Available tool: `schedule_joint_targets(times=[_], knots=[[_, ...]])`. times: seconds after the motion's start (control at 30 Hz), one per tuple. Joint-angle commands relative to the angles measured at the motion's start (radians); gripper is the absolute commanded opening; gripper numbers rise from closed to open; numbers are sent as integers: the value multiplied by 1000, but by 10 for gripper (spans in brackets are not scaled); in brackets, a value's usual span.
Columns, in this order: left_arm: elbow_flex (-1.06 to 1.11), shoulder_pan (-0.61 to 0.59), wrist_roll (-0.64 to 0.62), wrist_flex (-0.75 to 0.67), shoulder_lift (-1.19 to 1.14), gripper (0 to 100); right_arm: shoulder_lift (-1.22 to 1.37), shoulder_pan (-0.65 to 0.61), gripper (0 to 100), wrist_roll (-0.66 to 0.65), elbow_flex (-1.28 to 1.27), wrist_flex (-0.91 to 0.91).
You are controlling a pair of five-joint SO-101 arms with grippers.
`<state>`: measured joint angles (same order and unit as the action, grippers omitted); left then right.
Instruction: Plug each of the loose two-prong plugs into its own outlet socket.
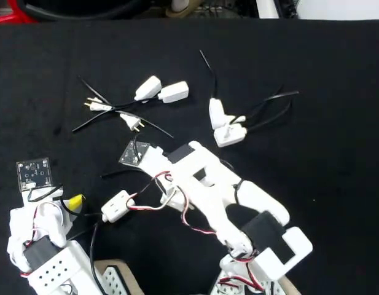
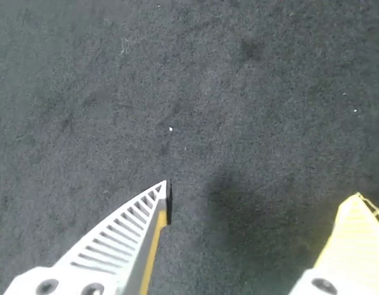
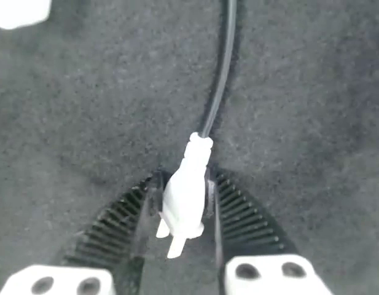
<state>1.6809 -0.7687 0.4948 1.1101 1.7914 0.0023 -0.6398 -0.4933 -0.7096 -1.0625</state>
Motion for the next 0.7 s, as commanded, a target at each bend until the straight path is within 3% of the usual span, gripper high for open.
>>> schedule_joint_targets(times=[0.0,0.1,0.2,0.5,0.67], knots=[[21,7,6,3,3,403,-2,-17,106,11,25,-18],[21,7,6,3,3,403,-2,-14,94,11,77,-54],[21,7,6,3,3,403,-2,-14,11,11,145,-103],[21,7,6,3,3,403,-45,-20,11,11,217,-216],[21,7,6,3,3,403,-285,-52,11,72,136,-209]])
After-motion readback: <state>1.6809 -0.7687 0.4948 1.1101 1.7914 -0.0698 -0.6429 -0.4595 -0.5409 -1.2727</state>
